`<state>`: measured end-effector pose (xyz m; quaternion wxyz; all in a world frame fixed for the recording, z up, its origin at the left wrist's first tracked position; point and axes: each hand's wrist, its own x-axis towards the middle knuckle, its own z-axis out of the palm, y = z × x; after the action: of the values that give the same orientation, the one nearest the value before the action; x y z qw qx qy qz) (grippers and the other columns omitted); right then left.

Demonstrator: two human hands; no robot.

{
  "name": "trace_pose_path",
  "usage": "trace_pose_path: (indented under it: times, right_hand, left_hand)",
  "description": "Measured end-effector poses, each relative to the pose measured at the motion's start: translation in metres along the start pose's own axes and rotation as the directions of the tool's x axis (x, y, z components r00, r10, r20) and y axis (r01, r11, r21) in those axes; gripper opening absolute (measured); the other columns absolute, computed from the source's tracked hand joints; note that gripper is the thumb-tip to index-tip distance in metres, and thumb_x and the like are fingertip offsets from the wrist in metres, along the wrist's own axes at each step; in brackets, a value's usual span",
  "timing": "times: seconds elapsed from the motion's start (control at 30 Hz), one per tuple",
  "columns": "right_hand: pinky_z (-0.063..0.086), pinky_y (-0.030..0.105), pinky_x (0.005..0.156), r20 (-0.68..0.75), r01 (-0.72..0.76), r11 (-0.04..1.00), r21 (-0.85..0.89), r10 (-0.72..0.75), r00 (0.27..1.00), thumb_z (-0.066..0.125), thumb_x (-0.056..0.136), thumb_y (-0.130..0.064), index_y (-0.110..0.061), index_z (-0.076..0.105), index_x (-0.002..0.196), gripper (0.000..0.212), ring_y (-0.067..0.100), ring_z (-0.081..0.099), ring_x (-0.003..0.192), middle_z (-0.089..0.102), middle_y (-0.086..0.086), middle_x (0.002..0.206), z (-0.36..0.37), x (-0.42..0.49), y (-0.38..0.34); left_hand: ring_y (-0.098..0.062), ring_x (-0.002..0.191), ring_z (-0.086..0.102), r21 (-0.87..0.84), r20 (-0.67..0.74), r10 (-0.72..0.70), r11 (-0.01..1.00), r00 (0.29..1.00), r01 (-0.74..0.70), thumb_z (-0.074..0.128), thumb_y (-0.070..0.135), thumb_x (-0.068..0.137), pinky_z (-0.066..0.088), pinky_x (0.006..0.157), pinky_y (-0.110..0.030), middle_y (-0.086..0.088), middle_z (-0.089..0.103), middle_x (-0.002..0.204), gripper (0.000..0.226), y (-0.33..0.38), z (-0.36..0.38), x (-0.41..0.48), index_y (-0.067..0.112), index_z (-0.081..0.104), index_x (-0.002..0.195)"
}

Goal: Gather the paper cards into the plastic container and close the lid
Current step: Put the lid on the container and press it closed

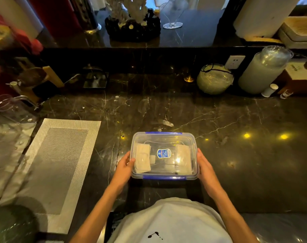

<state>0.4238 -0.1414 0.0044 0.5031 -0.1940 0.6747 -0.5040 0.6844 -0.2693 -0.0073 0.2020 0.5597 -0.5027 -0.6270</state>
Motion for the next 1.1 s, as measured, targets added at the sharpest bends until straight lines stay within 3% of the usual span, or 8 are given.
trace_pose_path:
  times: [0.07,0.2,0.3,0.37,0.43,0.6,0.83,1.1]
  right_hand:
    - [0.037,0.052,0.115,0.001,-0.004,1.0,0.001,0.004,1.0,0.034,0.101,-0.051,-0.035,0.042,0.146,0.049,0.016,0.049,0.135,0.052,-0.005,0.147,0.005,0.005,-0.007]
    - [0.032,0.05,0.118,0.007,0.026,0.996,-0.08,-0.026,1.0,0.031,0.1,-0.053,-0.038,0.034,0.15,0.052,0.016,0.042,0.141,0.043,-0.007,0.154,0.01,0.007,-0.01]
    - [0.022,0.042,0.121,-0.017,0.1,0.931,-0.35,-0.113,0.993,0.036,0.097,-0.056,-0.042,0.018,0.153,0.06,0.015,0.018,0.151,0.02,-0.013,0.161,0.007,0.004,-0.006]
    - [0.006,0.04,0.121,0.042,0.223,0.729,-0.647,-0.257,0.965,0.036,0.099,-0.056,-0.042,0.004,0.155,0.067,0.009,-0.012,0.152,-0.006,-0.014,0.165,0.006,0.0,0.0]
    - [-0.004,0.042,0.12,0.184,0.34,0.479,-0.81,-0.343,0.921,0.028,0.098,-0.06,-0.04,-0.002,0.155,0.067,0.01,-0.025,0.149,-0.016,-0.01,0.164,0.01,-0.004,0.006]
    - [-0.003,0.055,0.122,0.277,0.316,0.186,-0.93,-0.21,0.938,0.011,0.092,-0.068,-0.028,-0.011,0.156,0.079,0.027,-0.037,0.144,-0.028,0.004,0.162,0.029,-0.007,0.021]
    - [0.017,0.059,0.12,0.286,0.343,0.149,-0.928,-0.31,0.907,0.029,0.096,-0.061,-0.019,0.011,0.158,0.077,0.035,-0.015,0.151,-0.004,0.012,0.166,0.027,0.011,0.02]
    - [0.018,0.059,0.12,0.27,0.35,0.174,-0.92,-0.364,0.891,0.032,0.095,-0.06,-0.016,0.016,0.157,0.078,0.034,-0.011,0.152,0.002,0.011,0.166,0.034,0.057,0.0]
  left_hand:
    - [-0.012,0.115,0.057,0.017,-0.033,0.018,1.0,0.999,-0.017,0.043,0.015,0.103,0.055,0.081,-0.016,-0.007,0.055,0.139,0.043,0.006,0.0,0.009,0.015,0.04,0.145]
    - [-0.024,0.139,0.042,0.049,-0.035,0.033,0.998,0.999,-0.032,0.043,0.02,0.103,0.04,0.111,-0.041,-0.008,0.039,0.153,0.052,0.012,-0.001,0.016,0.017,0.026,0.152]
    - [-0.021,0.15,0.017,0.278,-0.028,0.151,0.951,0.988,-0.137,0.043,0.037,0.101,0.023,0.12,-0.049,0.0,0.012,0.164,0.067,0.005,0.006,0.005,0.03,0.006,0.156]
    - [-0.016,0.152,-0.007,0.52,0.001,0.303,0.814,0.953,-0.259,0.038,0.045,0.101,0.005,0.121,-0.047,0.01,-0.007,0.165,0.066,-0.002,0.012,-0.003,0.04,-0.001,0.154]
    - [-0.014,0.149,-0.023,0.71,0.094,0.42,0.608,0.903,-0.356,0.032,0.049,0.1,-0.009,0.119,-0.046,0.011,-0.018,0.163,0.064,-0.009,0.019,-0.005,0.044,-0.005,0.152]
    - [-0.026,0.151,-0.015,0.91,0.247,0.417,0.211,0.875,-0.358,0.022,0.067,0.095,-0.003,0.119,-0.061,-0.002,-0.009,0.165,0.072,-0.026,0.039,-0.002,0.036,-0.002,0.155]
    - [-0.033,0.152,-0.002,0.912,0.249,0.437,0.194,0.864,-0.361,0.034,0.082,0.083,0.003,0.116,-0.065,-0.007,0.002,0.166,0.092,-0.03,0.04,0.014,0.032,0.009,0.156]
    - [-0.028,0.153,0.001,0.905,0.227,0.493,0.212,0.84,-0.369,0.037,0.074,0.088,0.01,0.116,-0.066,-0.004,0.007,0.166,0.084,-0.007,0.038,0.061,0.033,0.011,0.156]
